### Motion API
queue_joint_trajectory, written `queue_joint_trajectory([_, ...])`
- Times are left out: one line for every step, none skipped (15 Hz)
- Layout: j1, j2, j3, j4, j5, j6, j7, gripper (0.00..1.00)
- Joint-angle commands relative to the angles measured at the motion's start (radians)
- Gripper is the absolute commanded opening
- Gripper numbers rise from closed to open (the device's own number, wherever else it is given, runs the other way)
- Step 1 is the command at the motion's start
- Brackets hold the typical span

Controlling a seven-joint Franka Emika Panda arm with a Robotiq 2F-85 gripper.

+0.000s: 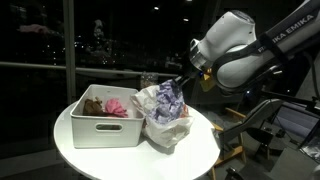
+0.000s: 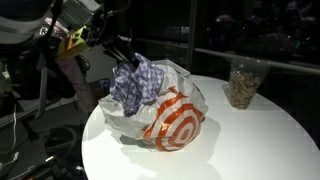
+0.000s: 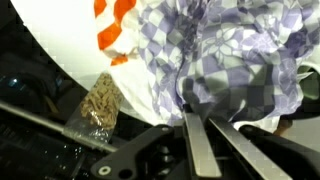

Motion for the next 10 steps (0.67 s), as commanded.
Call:
queue_joint_trajectory([0.029,0.075,-0.023,0.014,0.006,-0.111,-0.046,0.06])
queue_joint_trajectory([0.028,0.107,-0.021,0.025,0.006,-0.131,-0.055,0.06])
queue_joint_trajectory([0.020,0.143,-0.016,0.038,0.001,-0.139,-0.060,0.06])
queue_joint_trajectory([0.009,0.188,-0.011,0.056,-0.006,-0.135,-0.066,0.06])
queue_joint_trajectory([0.007,0.233,-0.011,0.074,-0.006,-0.131,-0.073,0.06])
queue_joint_trajectory([-0.006,0.287,-0.002,0.100,-0.020,-0.118,-0.076,0.06])
queue_joint_trajectory([-0.019,0.332,0.006,0.126,-0.037,-0.114,-0.074,0.06])
queue_joint_trajectory([-0.027,0.376,0.010,0.157,-0.054,-0.111,-0.067,0.06])
queue_joint_trajectory([-0.030,0.417,0.008,0.189,-0.067,-0.104,-0.056,0.06])
queue_joint_trajectory([-0.029,0.463,0.001,0.226,-0.080,-0.090,-0.056,0.06])
